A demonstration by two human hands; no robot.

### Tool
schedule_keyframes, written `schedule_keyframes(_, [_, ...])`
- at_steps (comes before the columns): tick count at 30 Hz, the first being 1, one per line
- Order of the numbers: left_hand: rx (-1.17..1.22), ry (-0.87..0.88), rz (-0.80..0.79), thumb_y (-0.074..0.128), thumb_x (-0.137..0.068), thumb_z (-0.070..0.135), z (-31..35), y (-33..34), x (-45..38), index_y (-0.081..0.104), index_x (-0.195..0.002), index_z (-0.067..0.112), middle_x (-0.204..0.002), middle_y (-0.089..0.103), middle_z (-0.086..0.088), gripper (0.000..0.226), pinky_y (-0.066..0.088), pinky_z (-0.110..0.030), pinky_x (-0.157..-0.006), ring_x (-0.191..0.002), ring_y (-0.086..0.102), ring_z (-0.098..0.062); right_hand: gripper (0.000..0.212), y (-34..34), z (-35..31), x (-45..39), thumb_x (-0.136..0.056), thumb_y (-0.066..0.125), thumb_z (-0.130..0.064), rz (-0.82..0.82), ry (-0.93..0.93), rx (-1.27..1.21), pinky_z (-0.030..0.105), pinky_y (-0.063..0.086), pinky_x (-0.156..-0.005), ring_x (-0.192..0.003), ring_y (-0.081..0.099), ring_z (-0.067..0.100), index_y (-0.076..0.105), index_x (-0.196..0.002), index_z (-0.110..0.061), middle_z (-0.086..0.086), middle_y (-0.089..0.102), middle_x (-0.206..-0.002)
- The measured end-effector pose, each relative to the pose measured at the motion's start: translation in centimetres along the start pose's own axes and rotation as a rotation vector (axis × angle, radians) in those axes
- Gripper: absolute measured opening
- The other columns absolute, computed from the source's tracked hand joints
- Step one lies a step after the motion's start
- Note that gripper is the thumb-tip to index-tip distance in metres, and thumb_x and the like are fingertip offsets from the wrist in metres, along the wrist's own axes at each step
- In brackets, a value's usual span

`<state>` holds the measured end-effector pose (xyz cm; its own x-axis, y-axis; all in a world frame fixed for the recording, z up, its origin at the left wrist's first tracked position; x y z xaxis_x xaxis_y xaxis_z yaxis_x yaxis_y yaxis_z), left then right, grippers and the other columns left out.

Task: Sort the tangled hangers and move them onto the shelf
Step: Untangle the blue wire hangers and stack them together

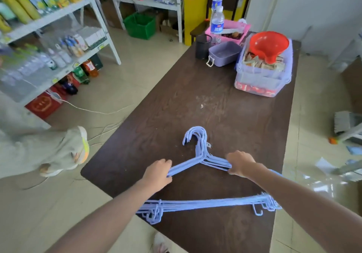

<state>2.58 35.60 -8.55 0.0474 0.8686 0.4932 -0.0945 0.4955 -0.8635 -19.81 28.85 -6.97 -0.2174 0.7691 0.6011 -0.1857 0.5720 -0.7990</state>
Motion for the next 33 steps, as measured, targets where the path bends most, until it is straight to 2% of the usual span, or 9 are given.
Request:
schedule_keyframes(3, [-0.001, -0.014, -0.003, 0.062, -0.084, 0.024, 0.4, 0.3, -0.4, 0.051, -0.117, 0.01, -0.121, 0.052, -0.008, 0.037, 0.047, -0.035, -0.091, -0.113, 0.052, -0.025, 0.041, 0.7, 0.4, -0.1, -0.08, 0.064, -0.028, -0.01, -0.009, -0.054, 0.033, 0.047, -0.091, -0.115, 0.057, 0.03, 0.055, -0.117, -0.012, 0.009, 0.061, -0.123])
schedule_keyframes(10, [-0.115, -0.064, -0.079, 0.061, -0.084, 0.016, 0.8, 0.4, -1.2, 0.059, -0.108, 0.005, -0.115, 0.064, -0.013, 0.027, 0.05, -0.036, -0.086, -0.103, 0.063, -0.03, 0.036, 2.2, 0.1, 0.4, -0.078, 0.064, -0.024, 0.004, -0.042, -0.07, 0.035, 0.048, -0.084, -0.108, 0.059, 0.034, 0.059, -0.108, -0.004, 0.014, 0.061, -0.118])
schedule_keyframes(14, [-0.161, -0.029, -0.092, 0.059, -0.086, 0.014, 1.1, 0.0, -1.1, 0.059, -0.111, 0.006, -0.115, 0.063, -0.012, 0.027, 0.051, -0.034, -0.084, -0.102, 0.064, -0.027, 0.034, 2.2, 0.2, 0.8, -0.078, 0.062, -0.023, 0.037, -0.04, -0.083, 0.034, 0.048, -0.083, -0.106, 0.06, 0.034, 0.06, -0.106, -0.004, 0.014, 0.062, -0.116])
schedule_keyframes(18, [-0.204, 0.044, 0.0, 0.057, -0.088, 0.014, 1.3, -2.3, -1.0, 0.059, -0.114, 0.006, -0.117, 0.059, -0.011, 0.028, 0.05, -0.034, -0.087, -0.103, 0.062, -0.027, 0.033, 1.0, 0.5, 1.3, -0.081, 0.059, -0.027, 0.09, -0.024, -0.125, 0.034, 0.048, -0.083, -0.106, 0.06, 0.034, 0.061, -0.105, -0.005, 0.013, 0.063, -0.115])
schedule_keyframes(22, [-0.219, 0.096, 0.161, 0.053, -0.089, 0.015, 1.3, -7.1, -1.3, 0.055, -0.113, 0.006, -0.12, 0.053, -0.009, 0.025, 0.048, -0.04, -0.088, -0.108, 0.06, -0.031, 0.029, -2.2, 1.2, 1.5, -0.085, 0.054, -0.025, 0.193, -0.001, -0.241, 0.036, 0.048, -0.082, -0.106, 0.06, 0.036, 0.059, -0.107, -0.006, 0.016, 0.063, -0.114])
schedule_keyframes(28, [-0.165, 0.077, 0.385, 0.051, -0.091, 0.019, 0.8, -14.1, -1.7, 0.049, -0.115, 0.011, -0.118, 0.061, -0.008, 0.026, 0.049, -0.042, -0.081, -0.105, 0.062, -0.034, 0.021, -7.9, 2.3, 2.2, -0.085, 0.054, -0.014, 0.497, -0.01, -0.369, 0.037, 0.043, -0.072, -0.099, 0.06, 0.038, 0.049, -0.105, -0.009, 0.014, 0.063, -0.106])
schedule_keyframes(30, [-0.085, 0.082, 0.411, 0.051, -0.09, 0.016, 0.7, -14.4, -1.6, 0.048, -0.113, 0.01, -0.114, 0.061, -0.008, 0.023, 0.048, -0.042, -0.079, -0.102, 0.061, -0.034, 0.026, -8.4, 2.4, 2.4, -0.081, 0.056, -0.01, 0.595, -0.025, -0.35, 0.038, 0.043, -0.078, -0.101, 0.057, 0.036, 0.051, -0.107, -0.01, 0.012, 0.06, -0.105])
schedule_keyframes(33, [-0.05, 0.051, 0.351, 0.051, -0.087, 0.009, 0.6, -11.8, -2.0, 0.046, -0.117, 0.01, -0.117, 0.056, -0.009, 0.03, 0.043, -0.041, -0.088, -0.109, 0.055, -0.032, 0.04, -6.8, 1.8, 2.0, -0.079, 0.051, -0.008, 0.549, -0.013, -0.245, 0.038, 0.038, -0.092, -0.112, 0.05, 0.034, 0.049, -0.118, -0.011, 0.011, 0.055, -0.113])
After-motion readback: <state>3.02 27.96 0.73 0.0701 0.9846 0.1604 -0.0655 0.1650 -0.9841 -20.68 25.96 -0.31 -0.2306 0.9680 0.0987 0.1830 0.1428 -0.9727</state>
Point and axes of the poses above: each hand's wrist, its own x-axis away from the middle knuckle, its own y-axis out of the palm, z = x × y, the point moved 7 cm from there along -x, towards the middle knuckle
